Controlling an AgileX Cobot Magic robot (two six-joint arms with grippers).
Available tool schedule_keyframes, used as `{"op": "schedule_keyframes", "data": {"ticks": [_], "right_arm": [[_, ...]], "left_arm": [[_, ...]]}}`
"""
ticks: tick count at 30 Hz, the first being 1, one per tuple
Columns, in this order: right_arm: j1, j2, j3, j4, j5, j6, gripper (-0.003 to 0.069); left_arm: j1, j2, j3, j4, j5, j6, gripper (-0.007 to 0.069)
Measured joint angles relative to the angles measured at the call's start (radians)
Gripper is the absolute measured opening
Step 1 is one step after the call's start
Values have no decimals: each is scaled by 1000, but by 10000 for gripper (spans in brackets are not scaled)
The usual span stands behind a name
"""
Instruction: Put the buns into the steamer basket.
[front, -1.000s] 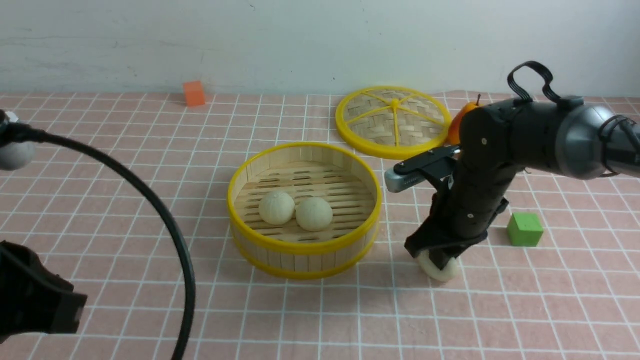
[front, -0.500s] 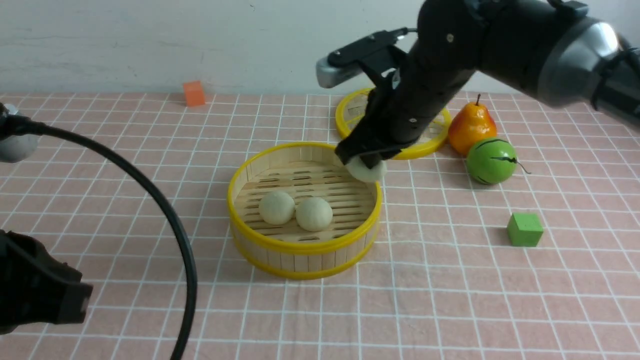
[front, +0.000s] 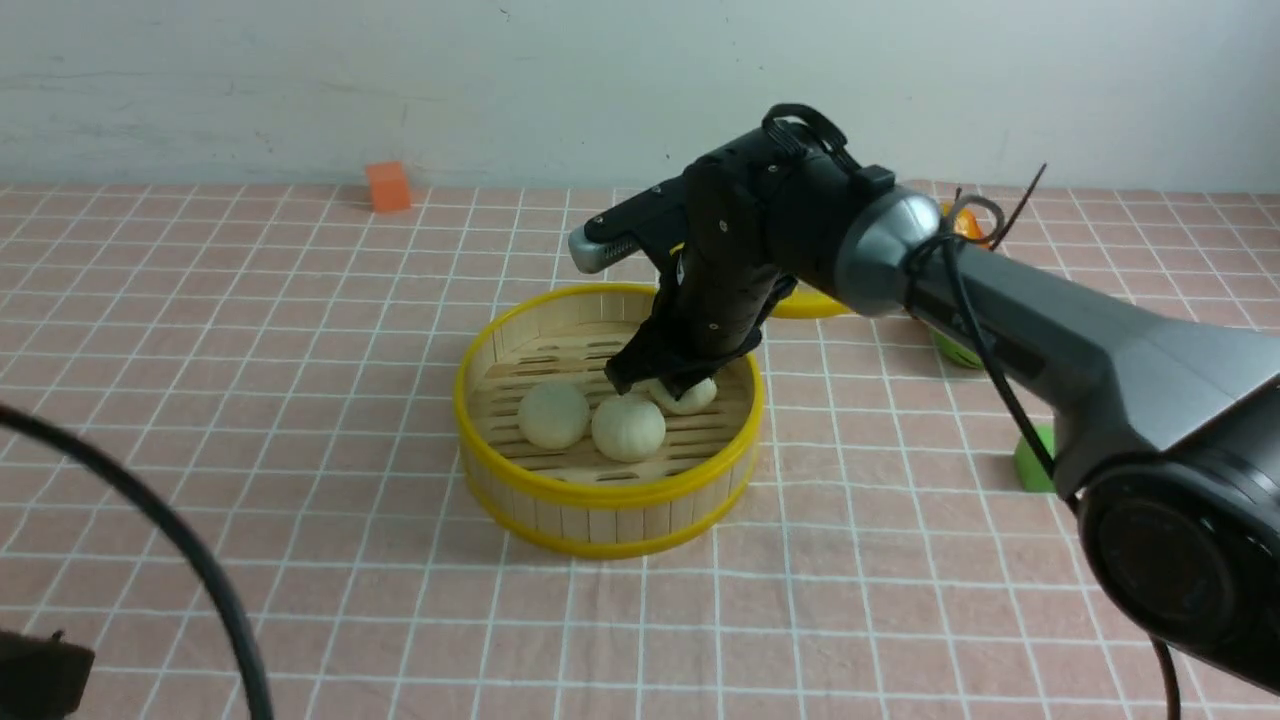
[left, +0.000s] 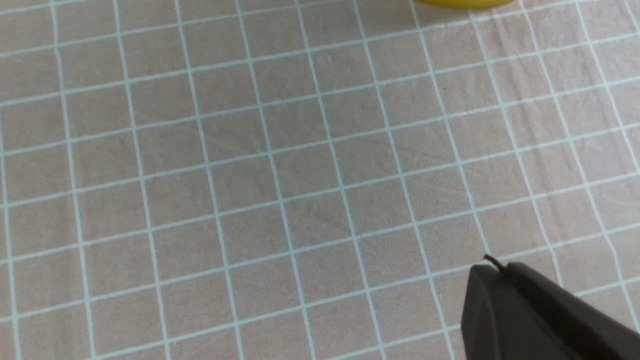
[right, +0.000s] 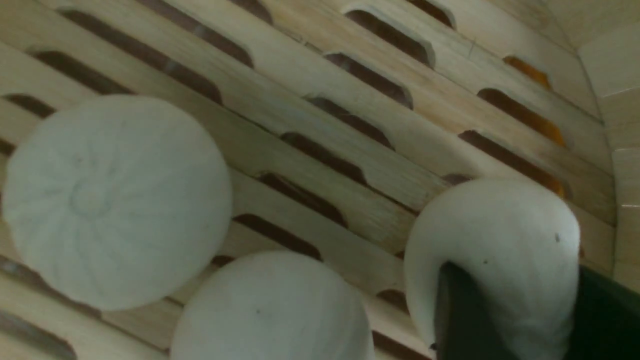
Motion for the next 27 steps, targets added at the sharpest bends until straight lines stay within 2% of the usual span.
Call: {"op": "schedule_keyframes", "data": {"ticks": [2, 3, 5, 8, 13, 17, 22, 24, 26, 27], "right_arm": [[0, -1, -12, -1, 2, 15, 386], [0, -1, -12, -1, 4, 16, 394], [0, -9, -47, -1, 33, 26, 473], [0, -38, -105, -1, 107, 27, 531], [0, -134, -160, 25, 231, 2, 533], [0, -235, -168, 78, 269, -63, 485], [0, -356, -123, 157, 271, -104, 370], [0, -477, -27, 213, 274, -132, 250], [0, -519, 14, 222, 274, -140, 207], [0, -571, 71, 225, 276, -151, 156]], "left_arm": [[0, -66, 57, -13, -31, -7, -14], [0, -74, 64, -14, -36, -7, -14], [0, -161, 137, -31, -94, -31, -14], [0, -271, 234, -37, -188, -68, -13], [0, -402, 337, -37, -303, -95, -13], [0, -439, 366, -37, -329, -101, -13], [0, -445, 370, -37, -330, -103, -11], [0, -445, 371, -36, -330, -103, -10], [0, -445, 371, -36, -330, -103, -8], [0, -445, 371, -36, -330, -103, -6]]}}
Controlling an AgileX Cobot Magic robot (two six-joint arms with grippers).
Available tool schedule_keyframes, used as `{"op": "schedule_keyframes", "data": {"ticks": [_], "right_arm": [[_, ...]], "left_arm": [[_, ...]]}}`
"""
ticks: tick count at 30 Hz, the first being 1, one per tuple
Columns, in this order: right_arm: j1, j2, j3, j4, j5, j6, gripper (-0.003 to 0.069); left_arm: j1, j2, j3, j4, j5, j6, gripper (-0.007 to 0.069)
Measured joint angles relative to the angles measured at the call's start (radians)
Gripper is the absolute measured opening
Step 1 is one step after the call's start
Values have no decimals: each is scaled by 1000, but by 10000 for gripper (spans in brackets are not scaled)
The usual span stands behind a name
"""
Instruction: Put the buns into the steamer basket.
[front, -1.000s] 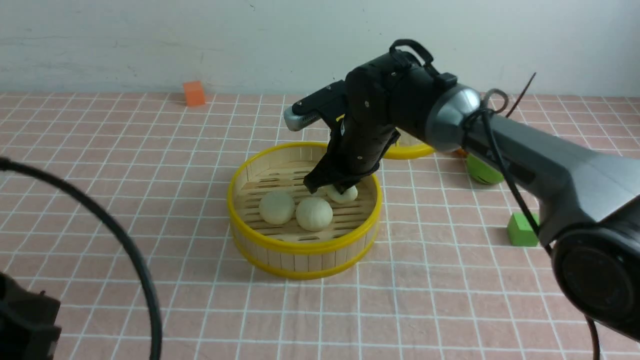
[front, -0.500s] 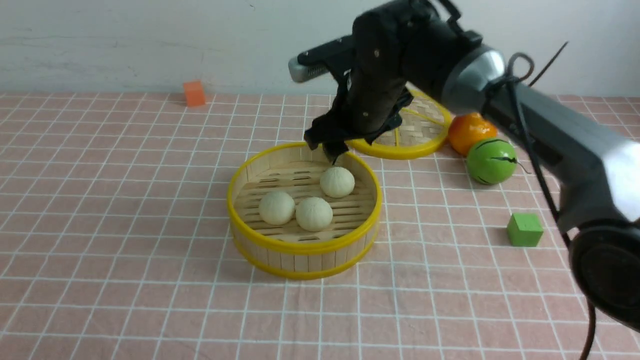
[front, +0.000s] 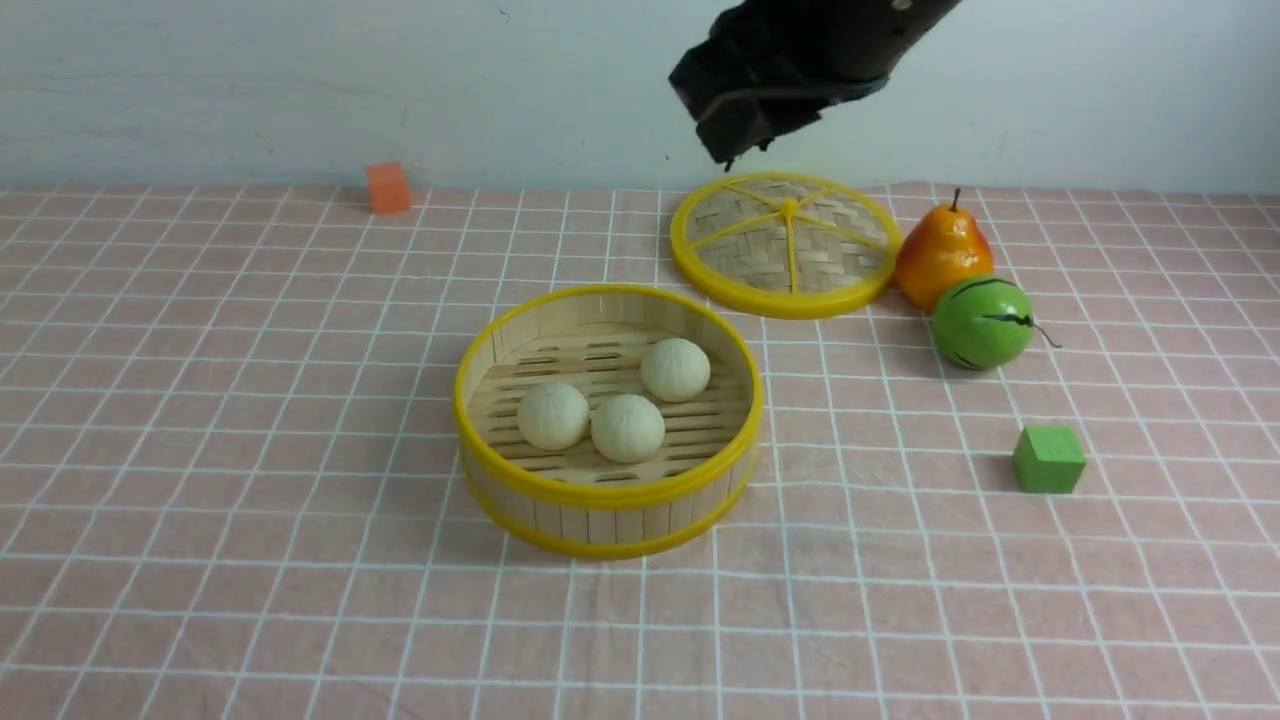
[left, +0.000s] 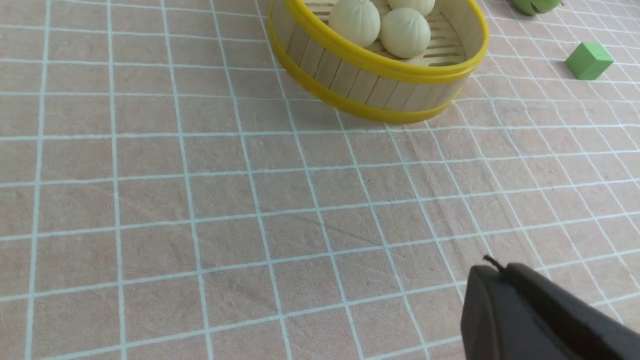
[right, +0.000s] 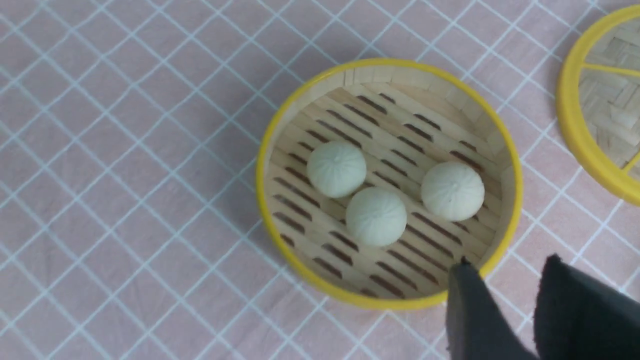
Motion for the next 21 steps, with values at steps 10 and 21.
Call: {"op": "schedule_keyframes", "data": {"ticks": [10, 21], "right_arm": [[0, -495, 638, -1, -183, -21, -20], [0, -988, 1207, -1, -602, -22, -17]], "left_arm": [[0, 0, 0, -1, 0, -1, 2], [0, 0, 0, -1, 0, -1, 5]]}}
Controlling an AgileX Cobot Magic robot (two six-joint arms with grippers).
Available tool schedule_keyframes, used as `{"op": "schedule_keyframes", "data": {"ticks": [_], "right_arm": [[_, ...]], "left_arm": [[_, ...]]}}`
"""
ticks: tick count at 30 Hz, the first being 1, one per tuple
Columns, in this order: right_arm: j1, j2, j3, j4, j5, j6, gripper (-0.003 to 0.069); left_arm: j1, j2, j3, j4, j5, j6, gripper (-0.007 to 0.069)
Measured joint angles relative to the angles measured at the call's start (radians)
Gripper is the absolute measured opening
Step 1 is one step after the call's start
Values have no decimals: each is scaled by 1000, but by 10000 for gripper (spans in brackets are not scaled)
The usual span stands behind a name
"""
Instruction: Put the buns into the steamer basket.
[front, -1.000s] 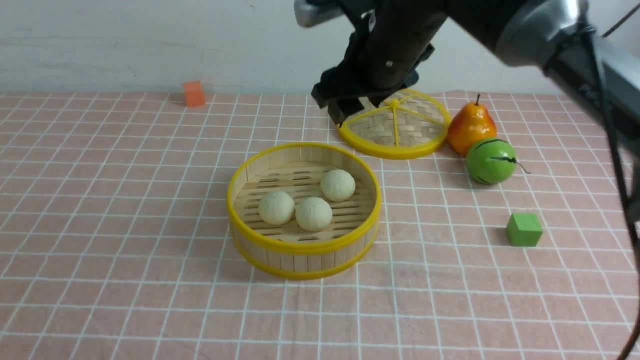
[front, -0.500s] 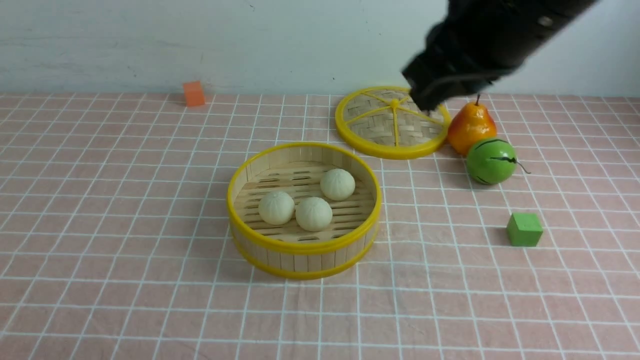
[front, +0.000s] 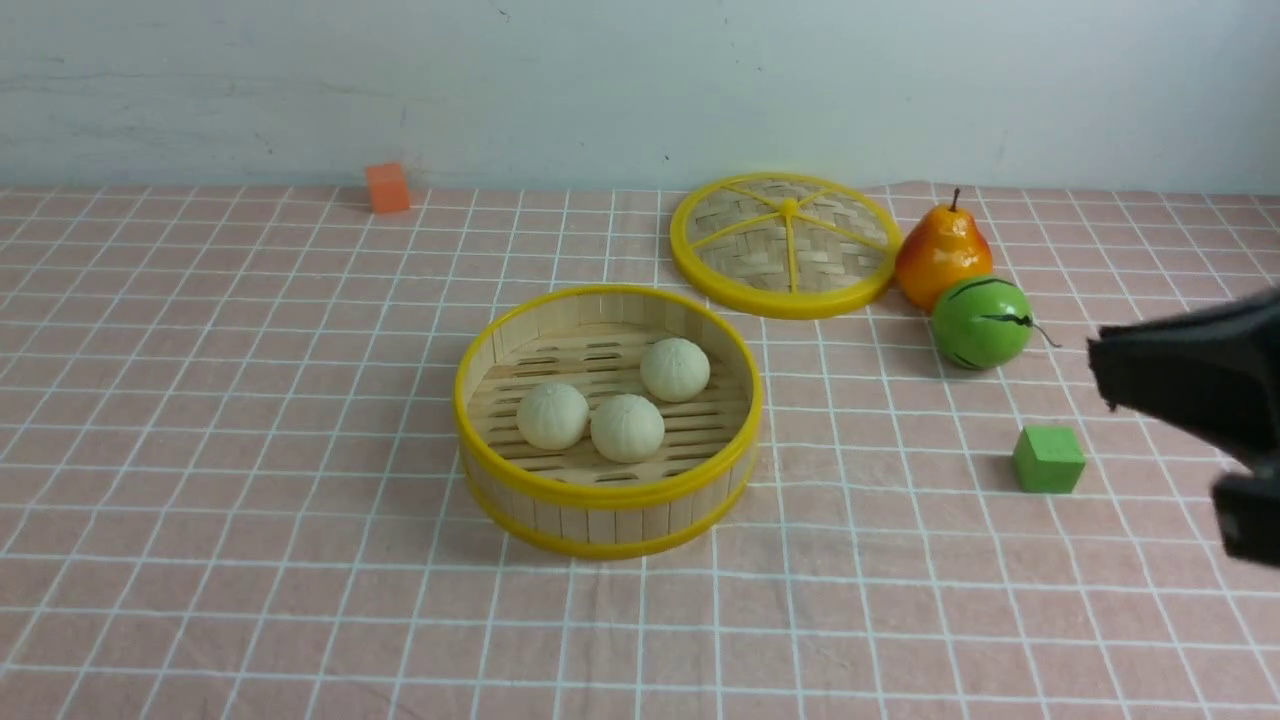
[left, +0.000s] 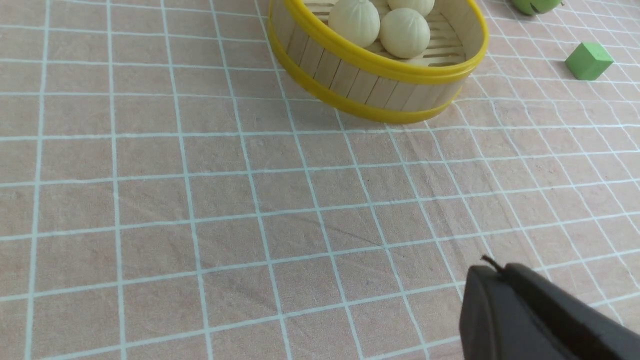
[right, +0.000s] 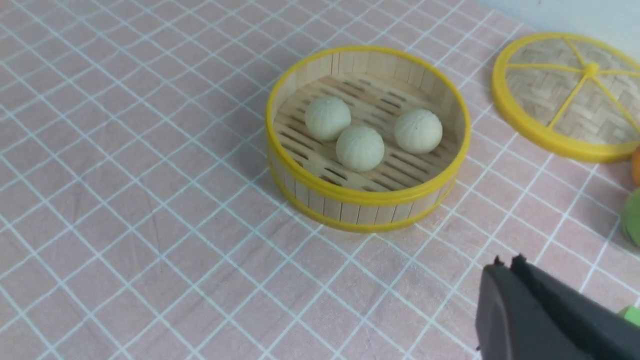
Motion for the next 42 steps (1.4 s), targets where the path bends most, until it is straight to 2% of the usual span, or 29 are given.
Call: {"op": "schedule_keyframes", "data": {"ticks": [9, 16, 22, 24, 27, 28, 31, 33, 35, 41, 42], "right_arm": [[0, -180, 178, 0, 25, 0, -10], [0, -202, 199, 24, 35, 0, -10], [0, -223, 277, 45, -129, 0, -10], [-2, -277, 389, 52, -311, 12, -10], [-26, -340, 495, 56, -440, 38, -10], [-63, -396, 584, 56, -520, 66, -10], [-171, -511, 734, 56, -584, 131, -10], [-222, -561, 782, 56, -587, 150, -10], [-356, -675, 868, 24, -585, 199, -10], [-548, -802, 943, -72, -512, 230, -10], [-552, -805, 945, -72, -505, 231, -10]], "left_arm": [[0, 0, 0, 0, 0, 0, 16], [0, 0, 0, 0, 0, 0, 17], [0, 0, 0, 0, 0, 0, 17], [0, 0, 0, 0, 0, 0, 20], [0, 0, 0, 0, 0, 0, 20], [0, 0, 0, 0, 0, 0, 21], [0, 0, 0, 0, 0, 0, 21], [0, 0, 0, 0, 0, 0, 21], [0, 0, 0, 0, 0, 0, 21], [0, 0, 0, 0, 0, 0, 29], [0, 0, 0, 0, 0, 0, 29]]}}
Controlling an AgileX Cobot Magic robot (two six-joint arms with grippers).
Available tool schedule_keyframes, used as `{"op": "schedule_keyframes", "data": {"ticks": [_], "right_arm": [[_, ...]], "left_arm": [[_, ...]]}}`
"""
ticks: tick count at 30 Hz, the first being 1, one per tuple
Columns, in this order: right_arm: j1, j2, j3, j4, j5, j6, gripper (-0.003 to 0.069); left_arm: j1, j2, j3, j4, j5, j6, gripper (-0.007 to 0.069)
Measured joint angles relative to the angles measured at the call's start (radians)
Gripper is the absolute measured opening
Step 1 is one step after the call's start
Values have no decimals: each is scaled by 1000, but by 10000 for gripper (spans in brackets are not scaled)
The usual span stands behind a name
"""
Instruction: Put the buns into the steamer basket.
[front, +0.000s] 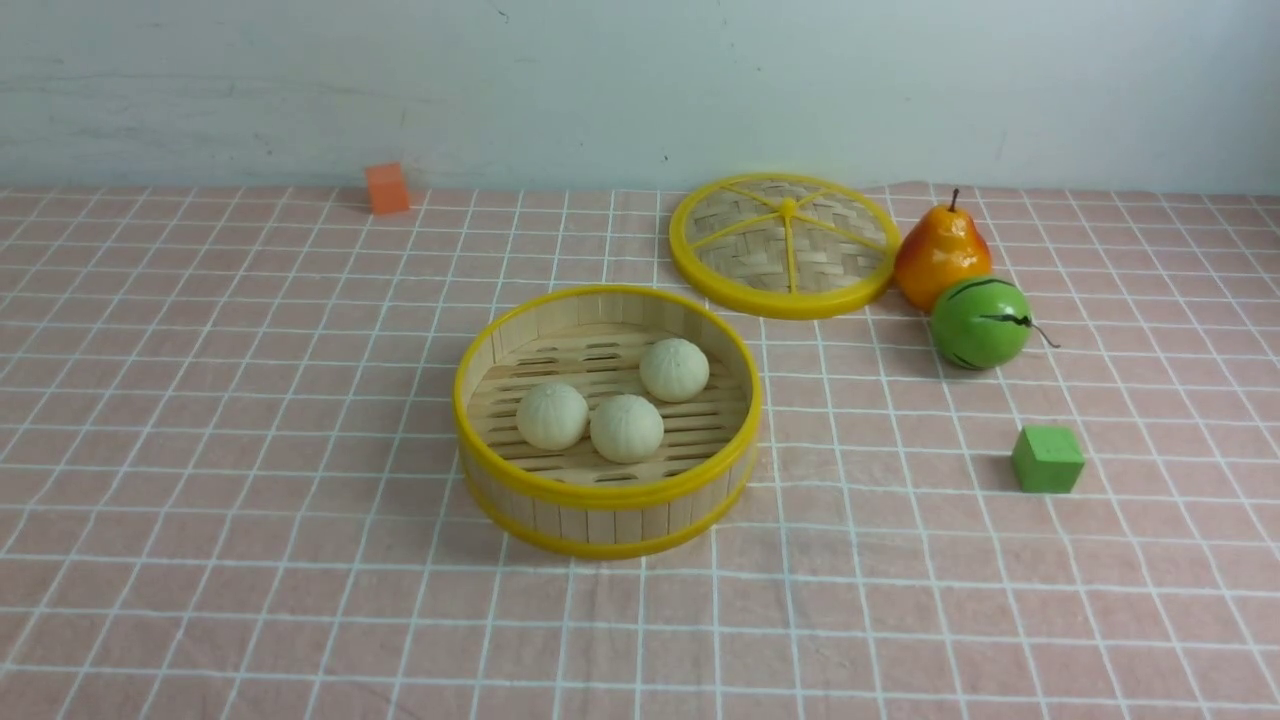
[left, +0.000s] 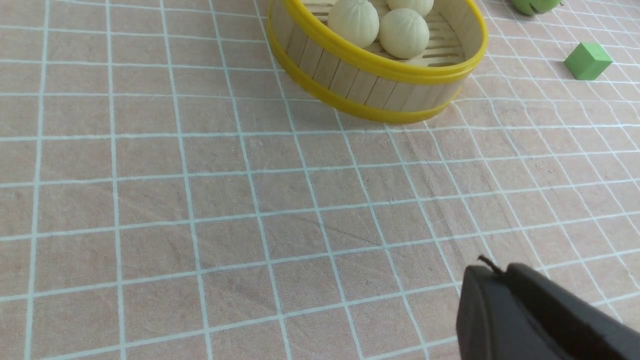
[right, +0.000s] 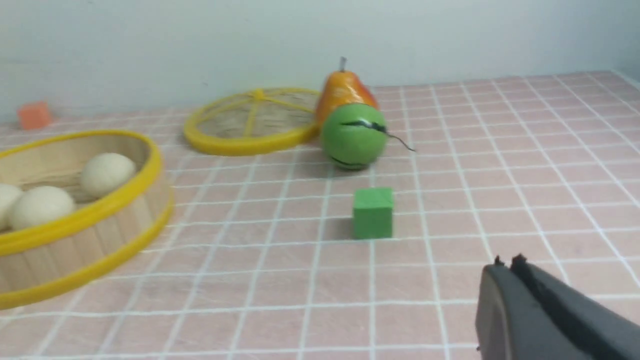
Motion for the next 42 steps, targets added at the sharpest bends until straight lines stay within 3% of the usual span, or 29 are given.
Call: {"op": "schedule_keyframes", "data": {"ticks": [6, 13, 42], "right_arm": [[-36, -24, 5, -26, 160, 48, -10], [-36, -24, -3, -26, 235, 49, -10], [-36, -24, -6, -26, 247, 50, 19]], "left_arm": [[0, 0, 0, 0, 0, 0, 38], [0, 0, 0, 0, 0, 0, 39], [0, 0, 0, 0, -1, 0, 61]]}}
